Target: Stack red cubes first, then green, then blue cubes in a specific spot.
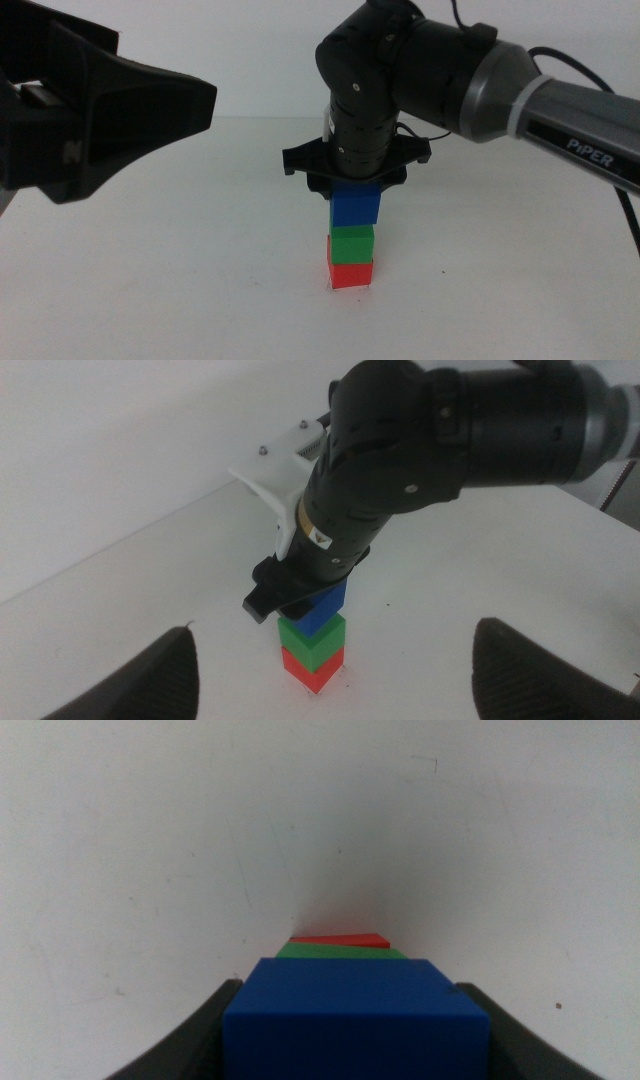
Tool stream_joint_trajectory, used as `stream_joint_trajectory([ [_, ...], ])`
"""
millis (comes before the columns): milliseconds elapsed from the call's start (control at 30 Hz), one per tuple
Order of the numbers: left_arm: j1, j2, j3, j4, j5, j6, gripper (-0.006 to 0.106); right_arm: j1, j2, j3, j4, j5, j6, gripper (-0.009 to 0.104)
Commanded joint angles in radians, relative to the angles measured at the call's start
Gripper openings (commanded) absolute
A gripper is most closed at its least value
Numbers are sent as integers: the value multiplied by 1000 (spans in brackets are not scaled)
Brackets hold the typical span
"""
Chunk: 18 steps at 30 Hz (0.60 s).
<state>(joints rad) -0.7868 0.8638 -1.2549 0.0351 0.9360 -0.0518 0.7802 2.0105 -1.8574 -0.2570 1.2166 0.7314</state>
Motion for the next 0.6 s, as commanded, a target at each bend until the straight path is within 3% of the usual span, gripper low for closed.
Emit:
stream_joint_trajectory([
  [0, 3, -3, 4, -2, -14, -2, 94, 0, 11, 4, -11, 5, 11, 2],
  [333, 3, -3, 4, -2, -14, -2, 94, -2, 43, 4, -5, 5, 13, 5],
  [467, 3, -3, 4, -2, -14, -2, 94, -2, 50, 4, -1, 5, 13, 34],
  [500, 3, -3, 4, -2, -14, -2, 94, -2, 50, 4, -7, 5, 13, 59],
  [567, 3, -3, 4, -2, -14, -2, 94, -2, 47, 4, -30, 5, 13, 75],
])
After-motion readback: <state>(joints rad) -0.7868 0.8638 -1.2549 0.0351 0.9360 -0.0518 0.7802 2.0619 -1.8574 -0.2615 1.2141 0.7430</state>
